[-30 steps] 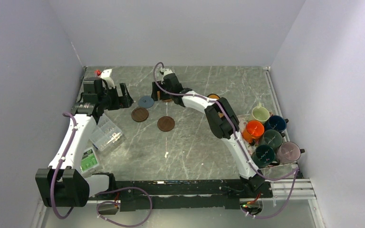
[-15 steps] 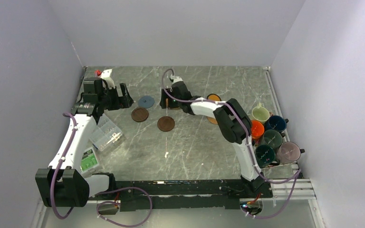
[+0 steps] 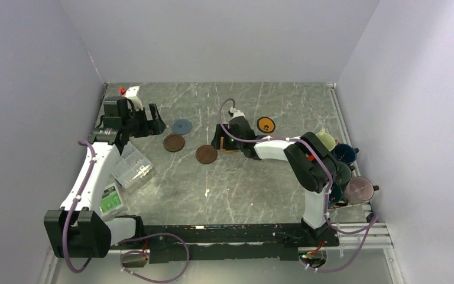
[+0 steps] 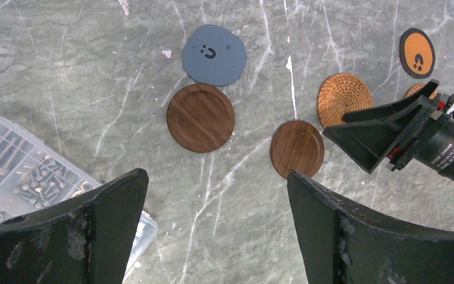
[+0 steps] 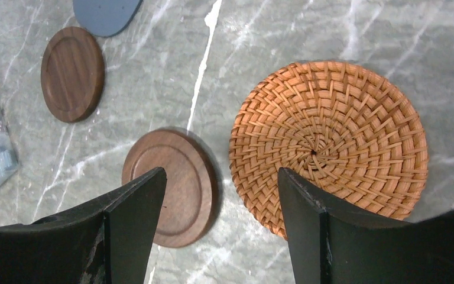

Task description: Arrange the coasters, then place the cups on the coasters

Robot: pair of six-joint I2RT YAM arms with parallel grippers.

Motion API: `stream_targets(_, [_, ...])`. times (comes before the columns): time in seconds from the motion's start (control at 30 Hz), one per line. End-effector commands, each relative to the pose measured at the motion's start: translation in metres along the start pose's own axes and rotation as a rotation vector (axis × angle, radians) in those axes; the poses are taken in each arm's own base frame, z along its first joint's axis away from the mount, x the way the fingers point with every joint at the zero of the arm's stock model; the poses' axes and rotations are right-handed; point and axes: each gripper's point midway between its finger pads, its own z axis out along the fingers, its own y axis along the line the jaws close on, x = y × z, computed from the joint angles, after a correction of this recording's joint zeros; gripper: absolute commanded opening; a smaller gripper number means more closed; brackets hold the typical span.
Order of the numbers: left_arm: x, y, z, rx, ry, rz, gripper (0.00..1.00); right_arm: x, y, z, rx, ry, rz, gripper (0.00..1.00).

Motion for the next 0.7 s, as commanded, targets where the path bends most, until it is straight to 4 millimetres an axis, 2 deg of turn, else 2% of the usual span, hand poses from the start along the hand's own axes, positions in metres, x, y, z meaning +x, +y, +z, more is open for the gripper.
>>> stream_targets(0.0, [-0.011, -0.003, -0.004, -0.001, -0.038, 0.004, 0.94, 0.049, -0.04, -0.017, 0.151, 0.122, 0.032, 0.74])
stream_targets(0.23, [-0.01, -0.001, -0.004, -0.009, -0.042, 0.006, 0.94, 0.041, -0.055, -0.034, 0.233, 0.076, 0.019, 0.75])
stream_targets(0.47, [-0.01, -0.001, -0.003, -0.01, -0.041, 0.007, 0.94, 0.034, -0.07, -0.042, 0.309, 0.063, -0.018, 0.76])
stream_targets(0.67, [-0.01, -0.001, -0.003, -0.01, -0.038, 0.007, 0.94, 0.03, -0.072, -0.047, 0.318, 0.05, -0.017, 0.76])
